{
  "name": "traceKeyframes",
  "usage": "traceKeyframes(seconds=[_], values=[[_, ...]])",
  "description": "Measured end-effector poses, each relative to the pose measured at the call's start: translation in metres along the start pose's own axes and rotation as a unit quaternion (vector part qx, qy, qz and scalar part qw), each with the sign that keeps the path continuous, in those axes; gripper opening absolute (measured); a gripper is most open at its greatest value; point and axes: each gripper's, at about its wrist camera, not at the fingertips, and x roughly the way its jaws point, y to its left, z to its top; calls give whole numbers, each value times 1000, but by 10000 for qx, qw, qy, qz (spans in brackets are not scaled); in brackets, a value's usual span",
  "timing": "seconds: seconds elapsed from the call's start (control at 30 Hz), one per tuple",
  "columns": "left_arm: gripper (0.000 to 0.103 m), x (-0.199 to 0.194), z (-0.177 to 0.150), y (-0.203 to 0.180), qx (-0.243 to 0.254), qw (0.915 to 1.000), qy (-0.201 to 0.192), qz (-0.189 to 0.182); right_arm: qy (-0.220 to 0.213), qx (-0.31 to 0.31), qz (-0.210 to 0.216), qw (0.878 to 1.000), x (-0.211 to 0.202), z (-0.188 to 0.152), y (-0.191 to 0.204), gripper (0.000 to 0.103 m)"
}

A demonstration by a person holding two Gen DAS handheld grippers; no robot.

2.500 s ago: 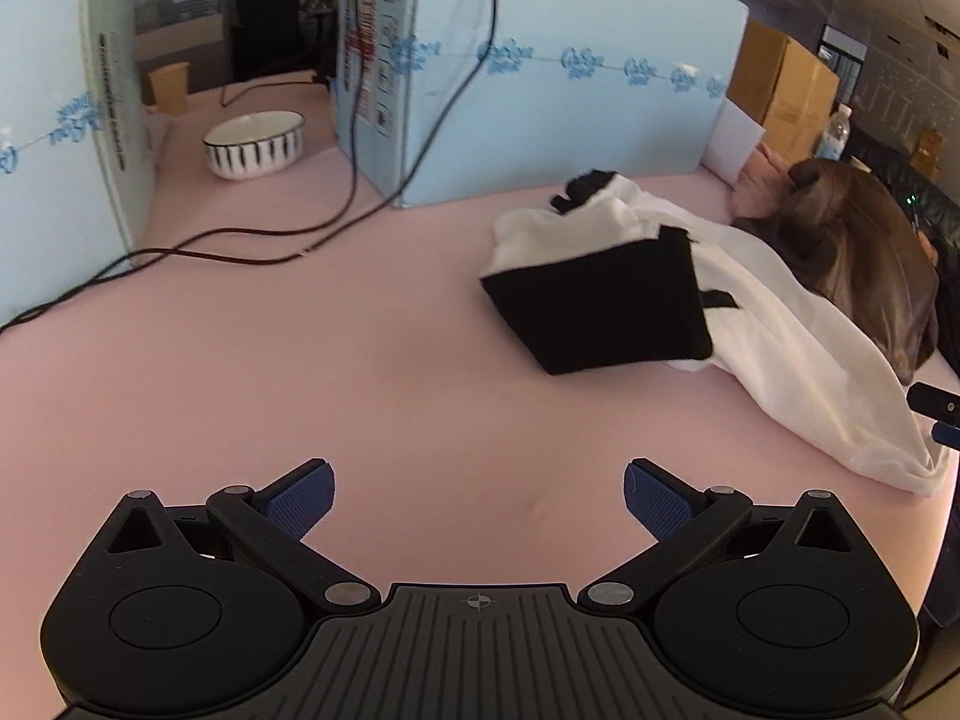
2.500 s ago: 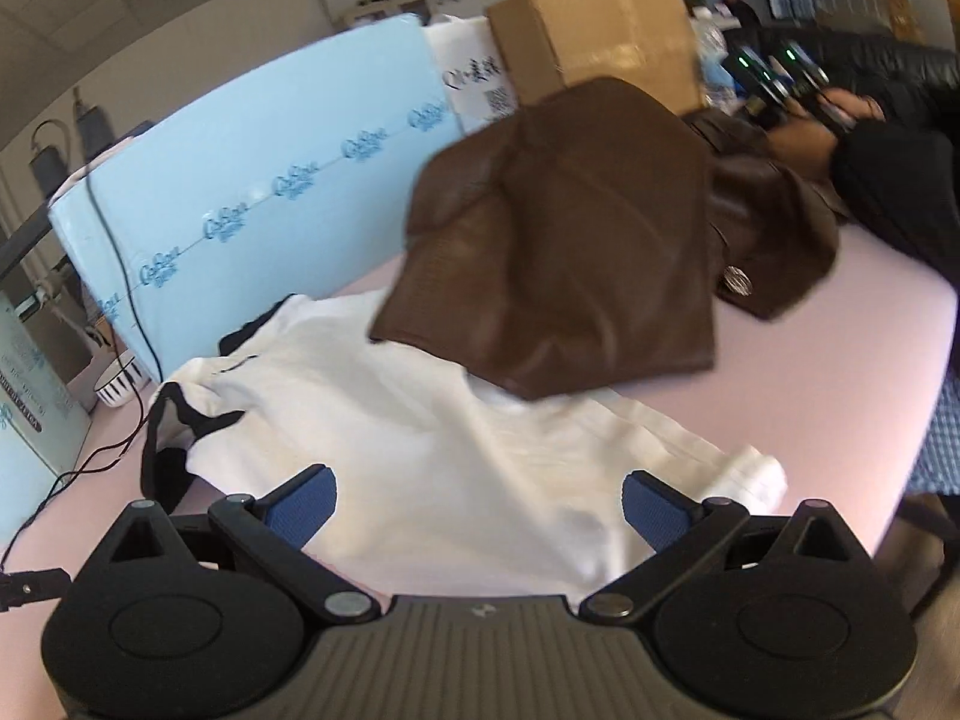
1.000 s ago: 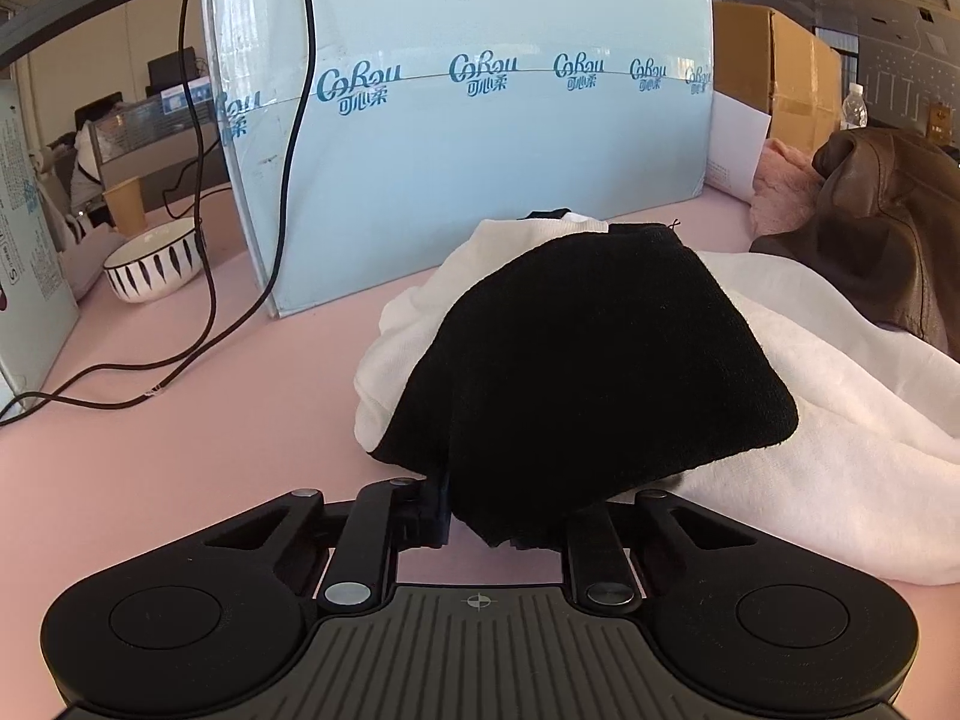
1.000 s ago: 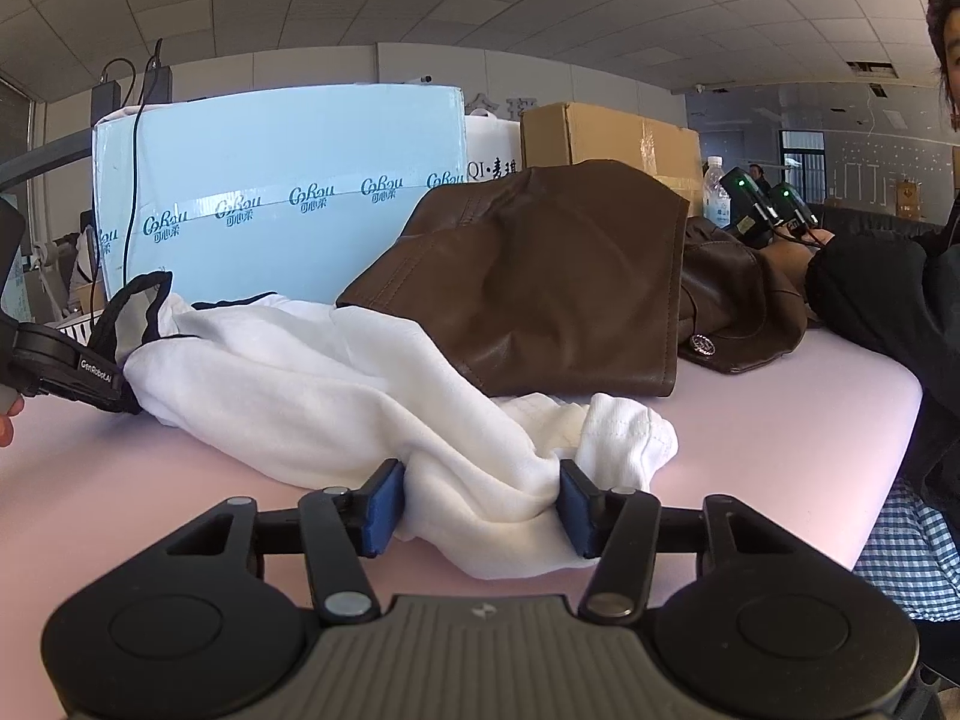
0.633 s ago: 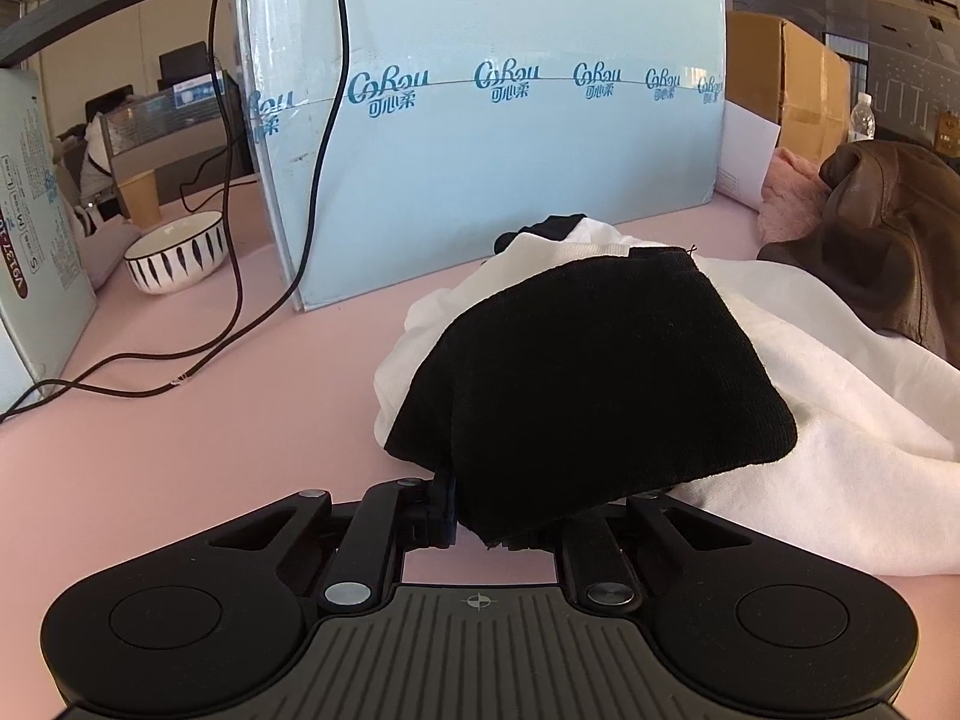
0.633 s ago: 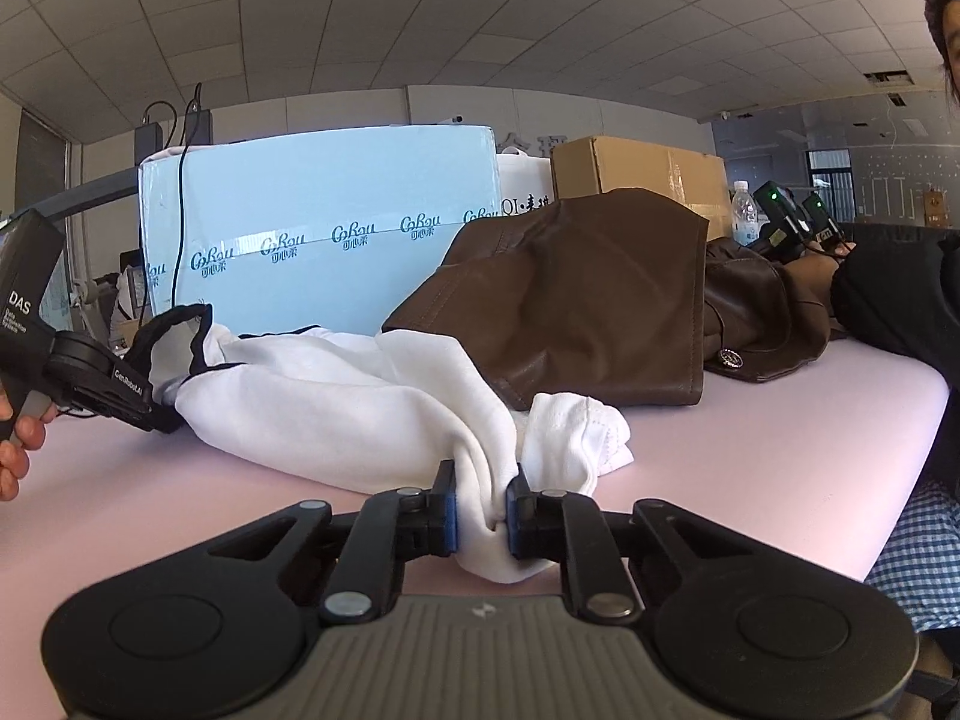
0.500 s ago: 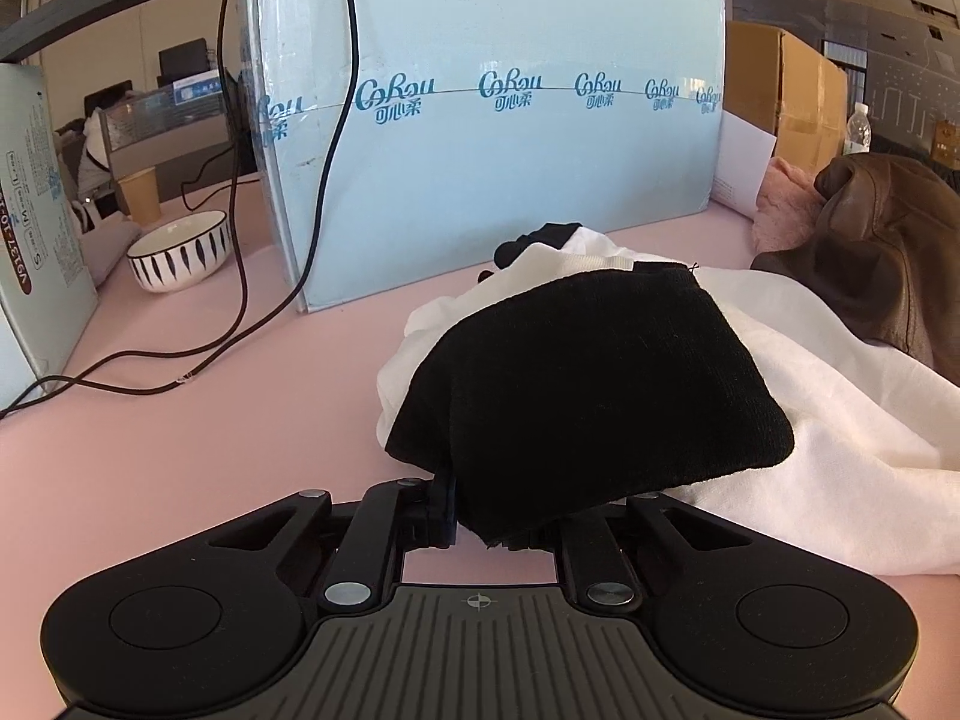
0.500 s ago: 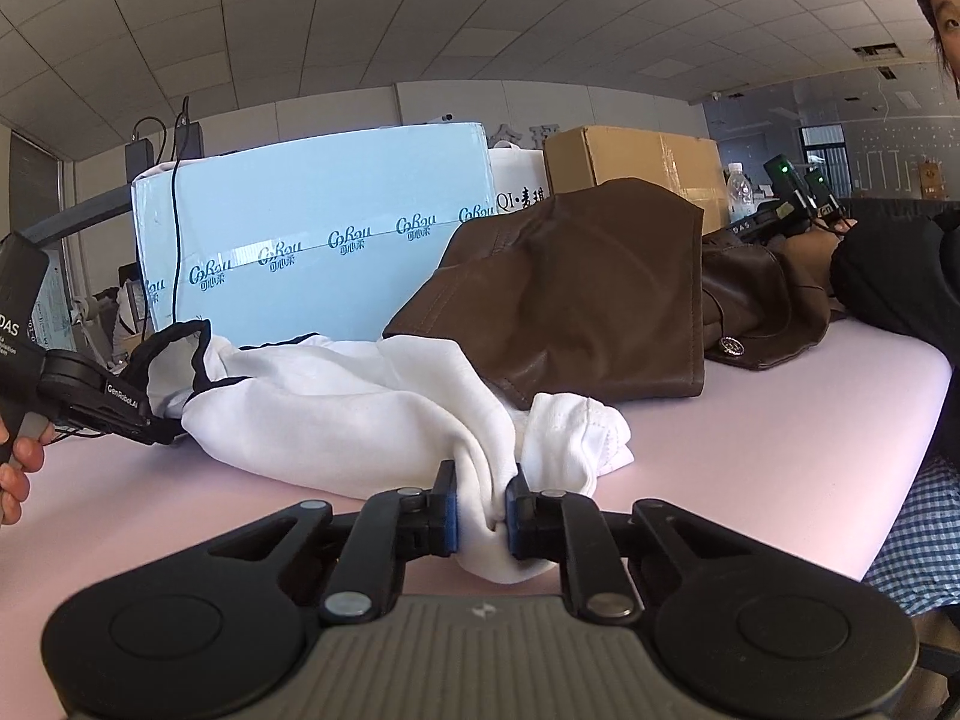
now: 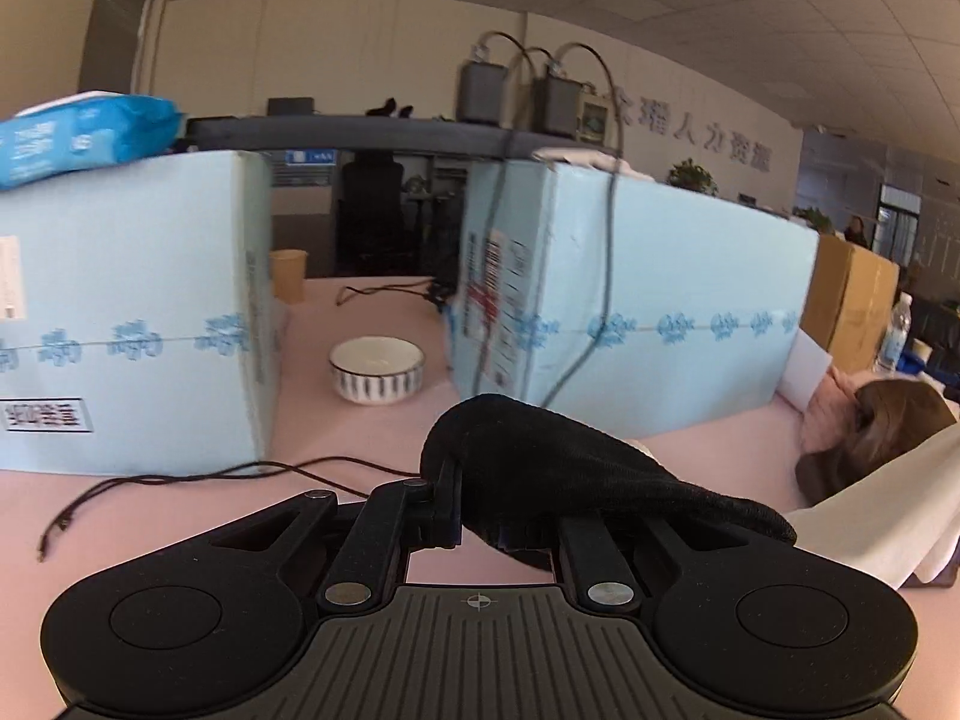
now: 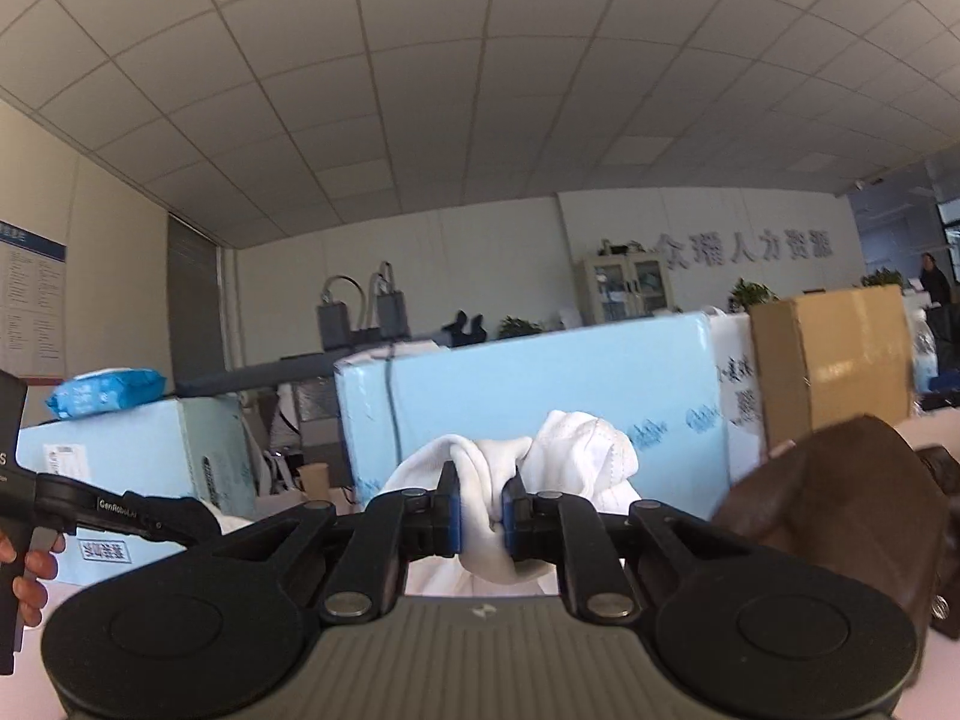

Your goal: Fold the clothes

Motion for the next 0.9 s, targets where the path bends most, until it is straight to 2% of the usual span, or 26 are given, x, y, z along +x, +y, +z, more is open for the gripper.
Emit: traceKeyframes(seconds=[0.07,0.17,0.23,0.3,0.33,0.37,0.43,0.47,0.5,0.53,0.57,0.6,0.63,0.67,0.7,0.77,0.83,0.9], values=[[10,-25,-3,33,-92,9995,42,295,224,17,487,9986,-5,1,16,13],[10,-53,-18,73,-123,9982,272,522,829,10,1145,9900,-20,-17,29,13],[11,-69,-45,105,-251,9958,613,639,1256,99,1467,9811,-32,-33,33,13],[11,-76,-79,133,-506,9902,1134,632,1867,254,1795,9655,-40,-53,33,14],[11,-77,-92,143,-656,9871,1339,588,2396,381,1900,9513,-42,-70,32,14],[11,-79,-110,154,-907,9818,1589,507,2698,417,1878,9435,-44,-81,32,14],[13,-87,-132,171,-1476,9711,1845,345,3148,388,1770,9317,-46,-97,30,14],[15,-92,-137,176,-1664,9685,1840,225,3369,351,1730,9248,-47,-103,26,14],[15,-97,-138,178,-1703,9687,1795,181,3522,304,1792,9181,-49,-104,24,16],[18,-106,-136,180,-1691,9708,1691,168,3672,249,1866,9109,-51,-105,22,24],[22,-111,-134,181,-1623,9731,1620,207,3788,154,1984,9038,-53,-105,23,27],[33,-115,-129,182,-1507,9758,1553,321,3789,47,2064,9021,-54,-102,25,45],[53,-119,-124,183,-1390,9781,1486,435,3757,-55,2138,9017,-56,-99,26,72],[64,-123,-120,184,-1273,9801,1419,549,3579,-118,2179,9079,-59,-93,26,83],[75,-127,-115,185,-1155,9818,1351,663,3394,-81,2201,9145,-59,-86,23,88],[76,-135,-107,190,-1063,9848,1182,705,3161,240,2241,9216,-54,-69,13,88],[82,-140,-98,197,-1275,9854,1005,506,3055,664,2098,9264,-36,-58,0,90],[84,-139,-92,207,-1709,9801,992,181,3050,940,1656,9331,-13,-53,-12,91]])
